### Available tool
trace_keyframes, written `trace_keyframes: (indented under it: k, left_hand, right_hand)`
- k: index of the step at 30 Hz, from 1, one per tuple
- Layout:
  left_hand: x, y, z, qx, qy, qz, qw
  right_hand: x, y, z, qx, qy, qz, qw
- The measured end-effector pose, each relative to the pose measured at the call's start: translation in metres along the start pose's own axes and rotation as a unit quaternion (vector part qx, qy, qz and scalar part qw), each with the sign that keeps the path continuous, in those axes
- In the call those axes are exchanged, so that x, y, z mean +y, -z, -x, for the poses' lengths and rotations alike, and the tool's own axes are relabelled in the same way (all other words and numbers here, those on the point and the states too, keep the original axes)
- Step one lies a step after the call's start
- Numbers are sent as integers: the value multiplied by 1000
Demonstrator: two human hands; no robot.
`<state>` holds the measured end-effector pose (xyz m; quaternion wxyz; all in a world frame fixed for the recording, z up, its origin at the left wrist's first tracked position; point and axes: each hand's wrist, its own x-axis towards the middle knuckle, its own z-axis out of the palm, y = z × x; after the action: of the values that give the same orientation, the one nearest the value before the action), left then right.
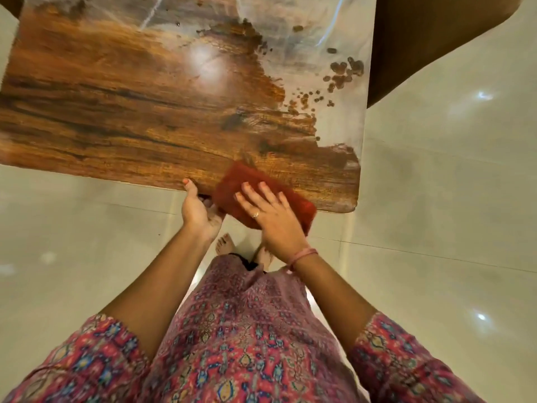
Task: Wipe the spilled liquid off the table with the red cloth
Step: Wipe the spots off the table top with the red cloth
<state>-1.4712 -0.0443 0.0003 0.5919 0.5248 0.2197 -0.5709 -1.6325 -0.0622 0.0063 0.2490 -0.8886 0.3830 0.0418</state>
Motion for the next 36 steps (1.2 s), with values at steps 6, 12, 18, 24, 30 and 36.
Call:
trace_keyframes:
  k: [6, 12, 18, 24, 30, 36]
  left_hand:
    - [1, -3, -3, 53, -4, 6, 999]
    - [0, -5, -3, 78, -8, -5, 997]
    - [-4, -10, -2, 93, -14, -11, 996]
    - [-3, -16, 1, 126, -10, -1, 992]
    - [2, -21, 1, 164, 0, 6, 986]
    - [1, -17, -2, 142, 10, 4, 990]
  right_hand:
    - [110, 75, -38, 56, -207, -18, 977]
    - [87, 84, -117, 75, -263, 4, 962]
    - [15, 22, -47, -19, 21, 34, 999]
    - [104, 105, -118, 4, -164, 11, 986]
    - [49, 84, -167, 32, -168, 21, 985]
    - [31, 50, -95, -58, 71, 70, 993]
